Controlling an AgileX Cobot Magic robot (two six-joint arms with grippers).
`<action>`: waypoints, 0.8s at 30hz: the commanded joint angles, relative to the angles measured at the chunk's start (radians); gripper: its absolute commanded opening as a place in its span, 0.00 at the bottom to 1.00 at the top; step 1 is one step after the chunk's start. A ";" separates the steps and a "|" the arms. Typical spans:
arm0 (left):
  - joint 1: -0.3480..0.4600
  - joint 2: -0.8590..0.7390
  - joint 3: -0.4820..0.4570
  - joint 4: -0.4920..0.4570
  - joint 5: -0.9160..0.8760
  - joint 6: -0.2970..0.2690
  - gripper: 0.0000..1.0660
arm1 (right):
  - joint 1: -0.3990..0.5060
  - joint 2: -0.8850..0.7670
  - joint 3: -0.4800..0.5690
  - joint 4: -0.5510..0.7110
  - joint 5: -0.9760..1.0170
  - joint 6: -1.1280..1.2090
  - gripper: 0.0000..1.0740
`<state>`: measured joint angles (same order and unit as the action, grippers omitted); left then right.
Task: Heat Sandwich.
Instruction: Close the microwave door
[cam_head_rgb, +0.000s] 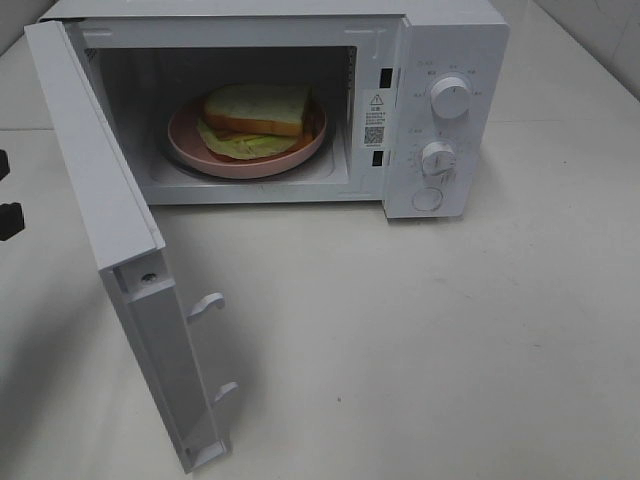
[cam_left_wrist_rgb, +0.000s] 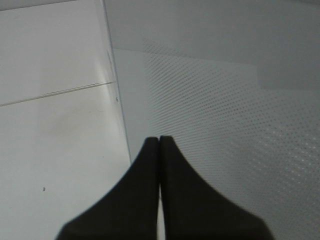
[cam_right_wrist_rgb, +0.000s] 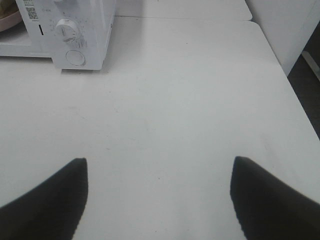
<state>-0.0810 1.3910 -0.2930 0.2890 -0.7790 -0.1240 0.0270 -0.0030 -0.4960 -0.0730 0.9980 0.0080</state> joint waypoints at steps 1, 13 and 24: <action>-0.001 0.065 -0.017 0.087 -0.101 -0.067 0.00 | -0.004 -0.029 0.001 0.002 -0.003 0.002 0.70; -0.043 0.186 -0.072 0.165 -0.179 -0.110 0.00 | -0.004 -0.029 0.001 0.002 -0.003 0.002 0.70; -0.197 0.259 -0.140 0.041 -0.175 -0.085 0.00 | -0.004 -0.029 0.001 0.002 -0.003 0.002 0.70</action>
<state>-0.2580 1.6460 -0.4160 0.3690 -0.9390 -0.2100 0.0270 -0.0030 -0.4960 -0.0730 0.9980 0.0080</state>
